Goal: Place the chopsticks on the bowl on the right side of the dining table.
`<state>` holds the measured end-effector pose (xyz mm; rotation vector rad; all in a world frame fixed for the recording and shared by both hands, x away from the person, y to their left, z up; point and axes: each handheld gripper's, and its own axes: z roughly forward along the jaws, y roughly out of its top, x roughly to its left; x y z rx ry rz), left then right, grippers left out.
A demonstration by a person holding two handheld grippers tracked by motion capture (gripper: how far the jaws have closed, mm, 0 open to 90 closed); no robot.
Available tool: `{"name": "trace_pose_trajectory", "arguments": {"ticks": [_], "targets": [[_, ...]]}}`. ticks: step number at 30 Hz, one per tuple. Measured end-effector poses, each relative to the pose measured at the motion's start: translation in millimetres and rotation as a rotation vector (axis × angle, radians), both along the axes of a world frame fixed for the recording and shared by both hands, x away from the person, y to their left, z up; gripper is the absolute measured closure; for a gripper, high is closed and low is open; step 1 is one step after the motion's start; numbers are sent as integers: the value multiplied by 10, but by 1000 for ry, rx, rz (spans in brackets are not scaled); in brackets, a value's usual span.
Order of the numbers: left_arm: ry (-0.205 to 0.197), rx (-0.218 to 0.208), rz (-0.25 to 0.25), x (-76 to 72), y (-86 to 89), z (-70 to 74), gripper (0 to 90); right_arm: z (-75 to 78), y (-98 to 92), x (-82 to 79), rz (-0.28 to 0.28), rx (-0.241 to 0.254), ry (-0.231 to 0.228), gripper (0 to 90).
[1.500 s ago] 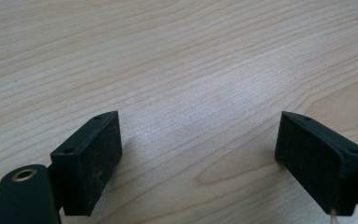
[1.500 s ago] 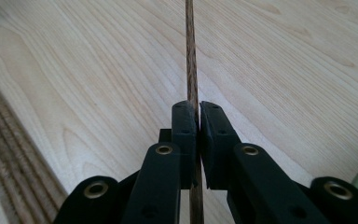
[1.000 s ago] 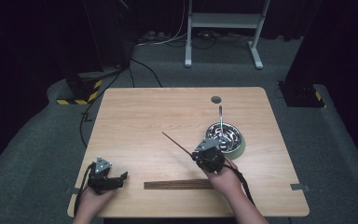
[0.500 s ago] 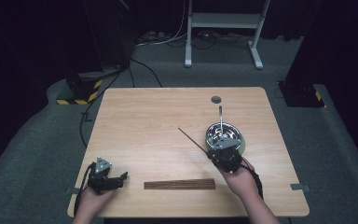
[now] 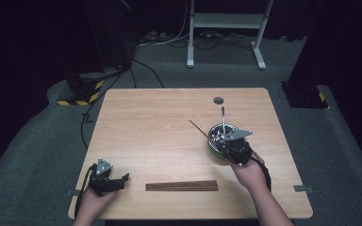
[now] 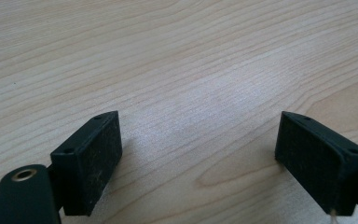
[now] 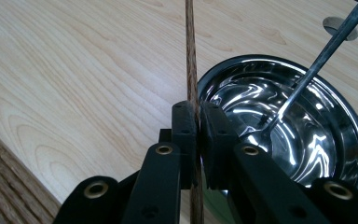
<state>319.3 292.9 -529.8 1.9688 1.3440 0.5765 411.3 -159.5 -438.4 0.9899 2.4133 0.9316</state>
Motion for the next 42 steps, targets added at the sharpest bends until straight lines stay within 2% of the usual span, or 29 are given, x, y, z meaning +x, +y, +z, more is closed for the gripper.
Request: {"name": "trace_pose_trajectory", "arguments": {"ticks": [2,11,20,22,29,31,42], "targets": [[0,0,0,0,0,0,145,-25,10,75,0,-19,10,847],[0,0,0,0,0,0,145,-123,-39,268,-33,-39,42,846],[0,0,0,0,0,0,145,-122,-69,320,-45,-40,40,847],[0,0,0,0,0,0,145,-129,-80,328,-62,-41,36,846],[0,0,1,-2,-1,0,146,-137,-148,378,-54,-56,55,846],[0,0,0,-2,0,0,146,-133,-164,392,-56,-63,45,846],[-1,0,1,-6,-1,0,147,-177,-144,430,-60,-66,53,846]]}}
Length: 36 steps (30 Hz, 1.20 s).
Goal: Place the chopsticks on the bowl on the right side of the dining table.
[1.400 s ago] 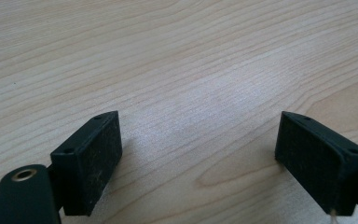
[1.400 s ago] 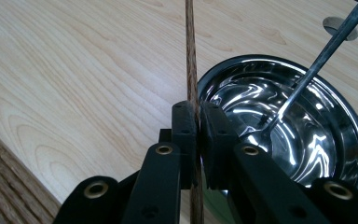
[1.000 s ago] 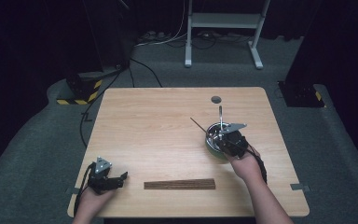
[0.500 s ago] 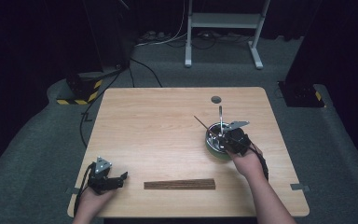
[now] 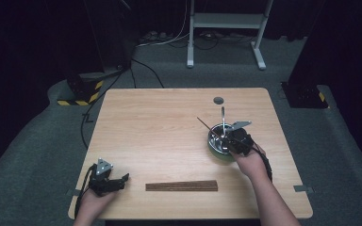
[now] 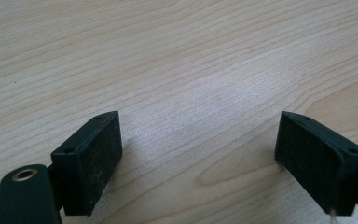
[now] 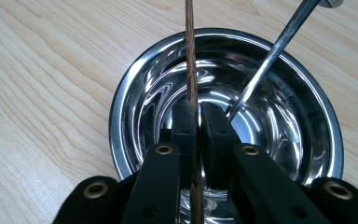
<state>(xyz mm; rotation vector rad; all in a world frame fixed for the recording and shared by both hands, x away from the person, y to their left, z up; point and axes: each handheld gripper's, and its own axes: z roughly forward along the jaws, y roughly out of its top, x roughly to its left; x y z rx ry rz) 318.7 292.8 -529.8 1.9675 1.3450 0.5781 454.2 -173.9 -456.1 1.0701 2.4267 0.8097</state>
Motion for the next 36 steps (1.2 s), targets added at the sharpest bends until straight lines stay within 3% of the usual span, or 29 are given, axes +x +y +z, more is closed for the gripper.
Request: {"name": "trace_pose_trajectory", "arguments": {"ticks": [13,17,21,26,31,32,36], "targets": [[0,0,0,0,0,0,147,-7,-35,7,-8,6,-1,837],[0,0,0,0,0,0,147,-1,-26,-2,0,23,-3,717],[0,0,0,0,0,0,147,41,10,-36,-3,36,-33,664],[0,0,1,0,-1,0,146,75,41,-85,4,37,-40,636],[-1,0,0,0,0,0,147,64,57,-99,-1,24,-49,647],[0,1,0,0,0,0,147,51,58,-93,-4,23,-31,665],[-1,0,0,0,0,0,147,29,55,-69,-4,23,-32,697]]}}
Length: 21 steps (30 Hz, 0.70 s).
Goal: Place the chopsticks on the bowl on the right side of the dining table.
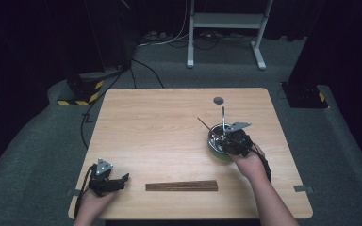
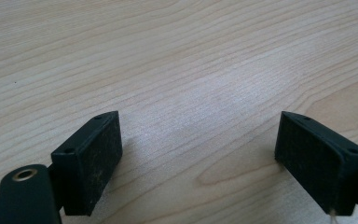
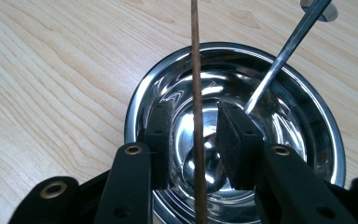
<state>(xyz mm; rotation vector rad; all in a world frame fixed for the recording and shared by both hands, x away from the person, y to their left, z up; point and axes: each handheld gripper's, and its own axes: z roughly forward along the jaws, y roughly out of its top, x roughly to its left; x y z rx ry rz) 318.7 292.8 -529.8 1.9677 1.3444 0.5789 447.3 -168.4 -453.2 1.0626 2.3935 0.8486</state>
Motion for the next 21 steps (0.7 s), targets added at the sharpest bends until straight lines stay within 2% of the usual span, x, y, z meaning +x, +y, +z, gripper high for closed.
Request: {"name": "trace_pose_trajectory", "arguments": {"ticks": [1,9,18,19,21], "targets": [[1,0,1,-1,0,0,147,-17,10,3,3,-9,13,722],[0,-1,0,1,0,0,147,-33,21,28,-9,-18,4,688],[0,0,1,1,0,0,147,-30,24,24,-14,-23,4,697],[1,-1,0,1,1,0,147,-40,29,30,-16,-28,10,750],[1,-1,0,1,0,0,147,-48,33,34,-16,-29,8,784]]}}
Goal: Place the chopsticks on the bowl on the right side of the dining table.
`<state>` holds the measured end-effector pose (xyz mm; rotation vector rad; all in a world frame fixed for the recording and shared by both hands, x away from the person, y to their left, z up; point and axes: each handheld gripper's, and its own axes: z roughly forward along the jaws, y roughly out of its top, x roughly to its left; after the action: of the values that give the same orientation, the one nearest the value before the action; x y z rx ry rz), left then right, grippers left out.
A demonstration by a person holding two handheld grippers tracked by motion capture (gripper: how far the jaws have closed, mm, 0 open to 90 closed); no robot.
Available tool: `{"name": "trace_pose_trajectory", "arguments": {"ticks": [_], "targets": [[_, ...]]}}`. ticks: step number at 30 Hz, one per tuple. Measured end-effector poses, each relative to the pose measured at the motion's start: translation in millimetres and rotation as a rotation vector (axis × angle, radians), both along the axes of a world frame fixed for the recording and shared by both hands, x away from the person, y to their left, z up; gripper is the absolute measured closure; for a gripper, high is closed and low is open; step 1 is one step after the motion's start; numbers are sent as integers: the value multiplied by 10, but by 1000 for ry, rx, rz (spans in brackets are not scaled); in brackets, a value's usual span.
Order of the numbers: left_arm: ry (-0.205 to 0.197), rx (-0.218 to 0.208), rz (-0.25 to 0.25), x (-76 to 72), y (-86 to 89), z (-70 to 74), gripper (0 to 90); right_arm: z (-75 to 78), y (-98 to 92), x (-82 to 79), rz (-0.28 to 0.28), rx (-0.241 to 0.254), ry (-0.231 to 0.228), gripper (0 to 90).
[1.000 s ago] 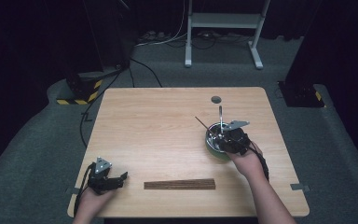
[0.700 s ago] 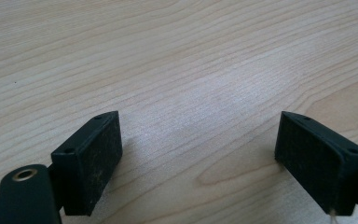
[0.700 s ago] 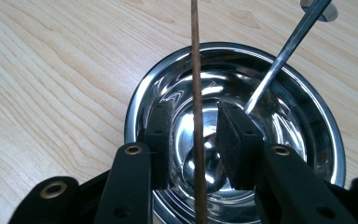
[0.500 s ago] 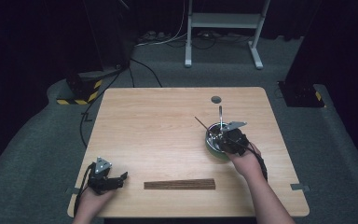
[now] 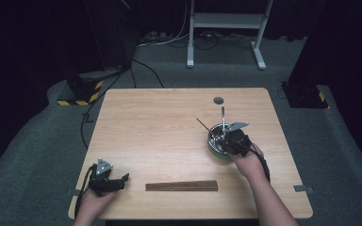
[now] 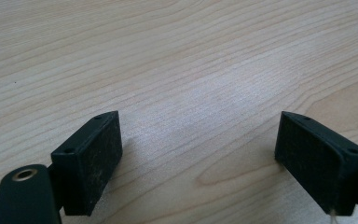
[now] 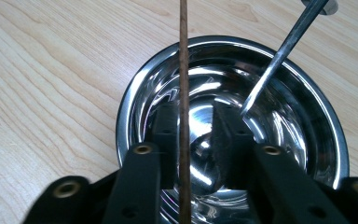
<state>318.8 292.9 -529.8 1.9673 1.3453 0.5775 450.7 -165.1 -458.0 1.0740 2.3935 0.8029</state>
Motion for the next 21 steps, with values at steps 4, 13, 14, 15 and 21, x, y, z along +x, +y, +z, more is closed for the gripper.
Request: {"name": "trace_pose_trajectory", "arguments": {"ticks": [4,13,14,15,21], "targets": [[0,0,0,0,0,0,147,-38,10,18,0,-26,-3,825],[0,0,-1,0,0,0,147,-55,5,10,2,-22,2,777],[0,0,-1,1,1,0,147,-53,12,6,-1,-20,-4,753],[0,0,-1,1,1,0,147,-42,13,4,3,-18,1,741],[0,0,-1,1,1,0,147,11,3,-26,-16,5,-24,641]]}}
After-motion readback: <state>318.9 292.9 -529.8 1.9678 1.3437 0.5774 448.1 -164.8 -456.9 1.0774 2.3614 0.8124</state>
